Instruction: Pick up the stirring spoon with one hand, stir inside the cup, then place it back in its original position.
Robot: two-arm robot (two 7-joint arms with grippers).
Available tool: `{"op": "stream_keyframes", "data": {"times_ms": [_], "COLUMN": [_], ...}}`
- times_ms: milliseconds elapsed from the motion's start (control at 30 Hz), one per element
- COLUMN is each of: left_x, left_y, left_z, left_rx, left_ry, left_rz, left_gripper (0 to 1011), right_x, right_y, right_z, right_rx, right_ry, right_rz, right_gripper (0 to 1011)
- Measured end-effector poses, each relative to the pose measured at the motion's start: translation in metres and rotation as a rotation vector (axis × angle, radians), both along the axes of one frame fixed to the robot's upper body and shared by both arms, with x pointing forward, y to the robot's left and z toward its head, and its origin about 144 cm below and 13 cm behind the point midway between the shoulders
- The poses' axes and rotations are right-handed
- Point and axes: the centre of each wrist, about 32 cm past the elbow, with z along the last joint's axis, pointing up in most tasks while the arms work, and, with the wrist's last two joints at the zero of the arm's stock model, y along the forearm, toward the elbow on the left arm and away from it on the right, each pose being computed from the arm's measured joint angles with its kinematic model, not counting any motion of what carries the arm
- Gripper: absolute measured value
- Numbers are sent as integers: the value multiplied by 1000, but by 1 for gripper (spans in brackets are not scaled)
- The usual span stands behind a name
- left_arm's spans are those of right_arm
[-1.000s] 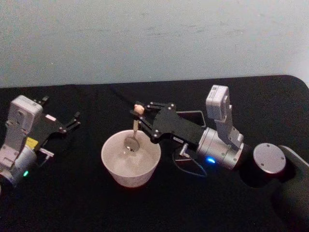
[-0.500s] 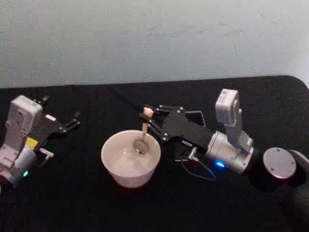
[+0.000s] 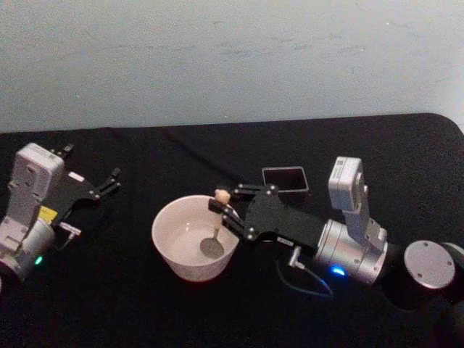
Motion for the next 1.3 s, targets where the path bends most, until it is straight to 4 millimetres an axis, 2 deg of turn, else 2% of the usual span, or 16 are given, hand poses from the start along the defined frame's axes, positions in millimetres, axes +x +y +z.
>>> {"op": "stream_keyframes", "data": {"times_ms": [333, 700, 1000, 1300], "left_x": [0, 0, 0, 0], "left_y": [0, 0, 0, 0], "left_z": [0, 0, 0, 0], "left_rx": [0, 0, 0, 0], "left_ry": [0, 0, 0, 0], "left_rz": [0, 0, 0, 0], "left_gripper": [1001, 1001, 1001, 1001], "right_x": [-2, 18, 29, 28], "right_y": [17, 31, 27, 20], "right_z": [1, 3, 5, 3], "right_rx": [12, 23, 28, 23], "right_ry": [3, -20, -32, -28], "right_rz": [60, 34, -25, -43], "right_gripper": [213, 213, 213, 213]}}
